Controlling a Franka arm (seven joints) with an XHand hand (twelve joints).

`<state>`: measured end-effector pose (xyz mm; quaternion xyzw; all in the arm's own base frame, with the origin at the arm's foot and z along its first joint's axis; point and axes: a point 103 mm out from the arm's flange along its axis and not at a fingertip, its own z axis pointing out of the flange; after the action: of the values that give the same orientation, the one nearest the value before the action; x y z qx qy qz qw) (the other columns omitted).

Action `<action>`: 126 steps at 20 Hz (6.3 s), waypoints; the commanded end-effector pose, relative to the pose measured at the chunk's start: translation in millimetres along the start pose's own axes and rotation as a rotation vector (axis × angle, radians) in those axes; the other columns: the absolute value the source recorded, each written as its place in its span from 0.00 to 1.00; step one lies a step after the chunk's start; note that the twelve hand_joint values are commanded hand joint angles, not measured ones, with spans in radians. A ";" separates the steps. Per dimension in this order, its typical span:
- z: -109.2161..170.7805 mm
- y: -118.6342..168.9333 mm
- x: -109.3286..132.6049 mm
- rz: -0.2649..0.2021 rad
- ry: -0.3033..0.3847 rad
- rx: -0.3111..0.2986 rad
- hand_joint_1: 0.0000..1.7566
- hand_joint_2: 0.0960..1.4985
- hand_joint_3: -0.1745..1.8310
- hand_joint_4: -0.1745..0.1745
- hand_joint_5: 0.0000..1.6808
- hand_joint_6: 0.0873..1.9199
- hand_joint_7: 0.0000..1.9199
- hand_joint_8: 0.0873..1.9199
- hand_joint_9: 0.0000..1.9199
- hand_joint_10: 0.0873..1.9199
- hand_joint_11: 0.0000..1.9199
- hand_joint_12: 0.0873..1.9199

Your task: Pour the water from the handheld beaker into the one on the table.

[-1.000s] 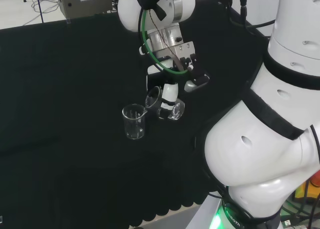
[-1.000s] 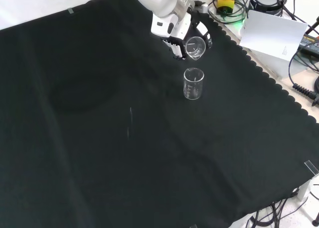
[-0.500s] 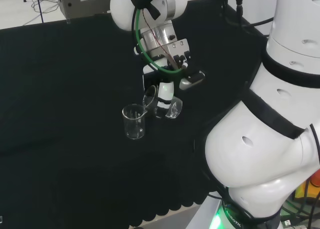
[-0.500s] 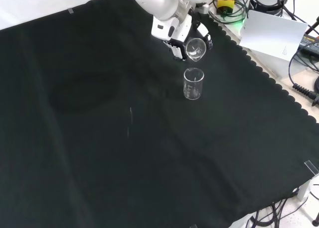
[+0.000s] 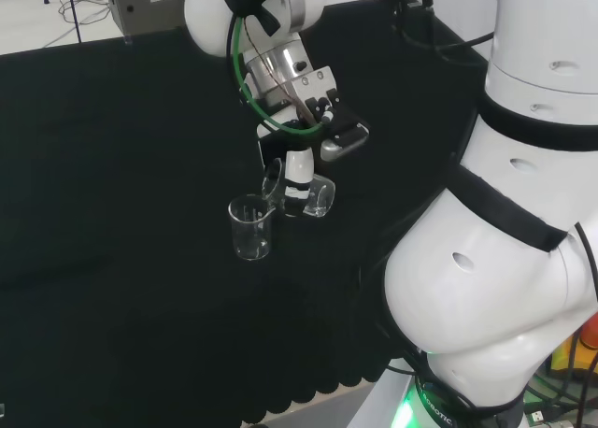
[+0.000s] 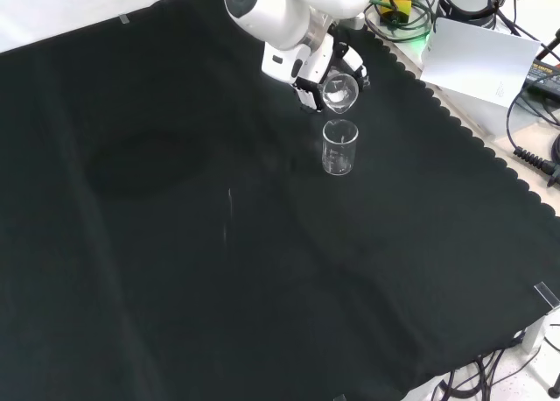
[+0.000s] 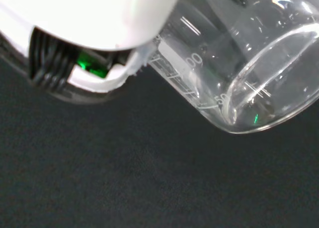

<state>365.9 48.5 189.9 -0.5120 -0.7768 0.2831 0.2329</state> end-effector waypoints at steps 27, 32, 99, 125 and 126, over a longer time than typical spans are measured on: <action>-17.6 7.3 30.9 0.098 -0.125 0.177 0.82 0.33 0.43 0.00 0.84 0.16 0.70 0.25 0.87 0.00 0.77 0.27; -19.1 6.9 31.9 0.112 -0.129 0.203 0.82 0.33 0.43 0.00 0.84 0.16 0.70 0.25 0.87 0.00 0.77 0.27; -39.0 14.2 55.0 0.236 -0.255 0.393 0.82 0.32 0.44 0.00 0.84 0.16 0.70 0.25 0.87 0.00 0.78 0.27; -46.1 16.4 66.6 0.252 -0.302 0.395 0.77 0.33 0.44 0.00 0.87 0.12 0.78 0.11 0.93 0.00 0.78 0.28; -46.2 16.6 67.1 0.251 -0.303 0.391 0.77 0.33 0.44 0.00 0.88 0.10 0.79 0.09 0.94 0.00 0.78 0.28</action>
<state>382.3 121.0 217.8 -0.5034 -0.6605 0.5272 0.1800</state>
